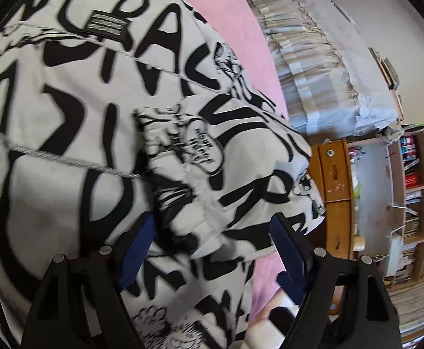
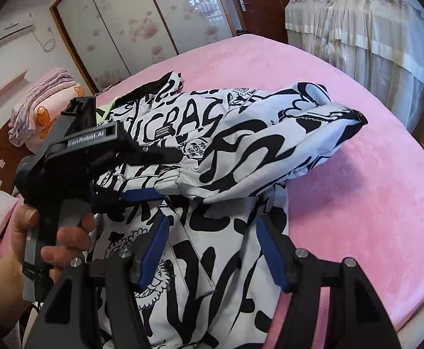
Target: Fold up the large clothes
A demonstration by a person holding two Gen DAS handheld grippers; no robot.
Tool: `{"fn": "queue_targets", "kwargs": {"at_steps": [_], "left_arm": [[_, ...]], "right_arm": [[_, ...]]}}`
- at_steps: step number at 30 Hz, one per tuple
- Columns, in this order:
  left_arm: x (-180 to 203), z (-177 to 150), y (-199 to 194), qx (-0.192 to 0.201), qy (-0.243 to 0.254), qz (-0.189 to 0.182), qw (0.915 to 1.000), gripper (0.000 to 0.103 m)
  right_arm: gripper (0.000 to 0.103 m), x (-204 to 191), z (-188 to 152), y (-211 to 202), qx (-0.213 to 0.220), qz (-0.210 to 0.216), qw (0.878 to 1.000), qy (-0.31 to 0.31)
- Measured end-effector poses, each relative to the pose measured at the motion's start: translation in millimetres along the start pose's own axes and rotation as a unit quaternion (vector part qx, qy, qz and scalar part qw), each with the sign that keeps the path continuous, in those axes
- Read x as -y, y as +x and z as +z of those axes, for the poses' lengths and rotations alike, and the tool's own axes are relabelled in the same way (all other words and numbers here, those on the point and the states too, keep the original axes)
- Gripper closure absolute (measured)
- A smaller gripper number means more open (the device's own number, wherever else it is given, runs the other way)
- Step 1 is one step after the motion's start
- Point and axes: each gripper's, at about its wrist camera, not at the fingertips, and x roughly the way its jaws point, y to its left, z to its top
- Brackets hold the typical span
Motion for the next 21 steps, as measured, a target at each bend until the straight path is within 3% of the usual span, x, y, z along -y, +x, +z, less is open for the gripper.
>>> {"fn": "queue_targets", "kwargs": {"at_steps": [3,4,5,7,10,16,21], "left_arm": [[9,7,15,-0.014,0.007,0.010,0.9998,0.051],[12,8,17,-0.017,0.011,0.016,0.9997,0.076],[16,10,23,-0.024,0.016,0.031,0.9991,0.086],[27,14,23,-0.011,0.028,0.055,0.9980,0.089],[63,26,3,0.023,0.088,0.104,0.9904,0.091],[155,68,-82,0.123,0.191,0.113,0.9672,0.091],[201,91,-135,0.174,0.234,0.145,0.9456,0.091]], "right_arm": [[0.040,5,0,3,-0.001,-0.005,1.000,0.009],[0.040,7,0,4,-0.002,-0.009,1.000,0.013],[0.040,8,0,7,-0.005,-0.014,1.000,0.017],[0.040,14,-1,11,-0.012,-0.022,0.999,0.023],[0.040,23,-3,15,-0.019,-0.034,0.999,0.032],[0.040,36,12,32,-0.017,-0.080,0.996,0.044],[0.040,35,37,57,-0.009,-0.101,0.993,0.056]]}}
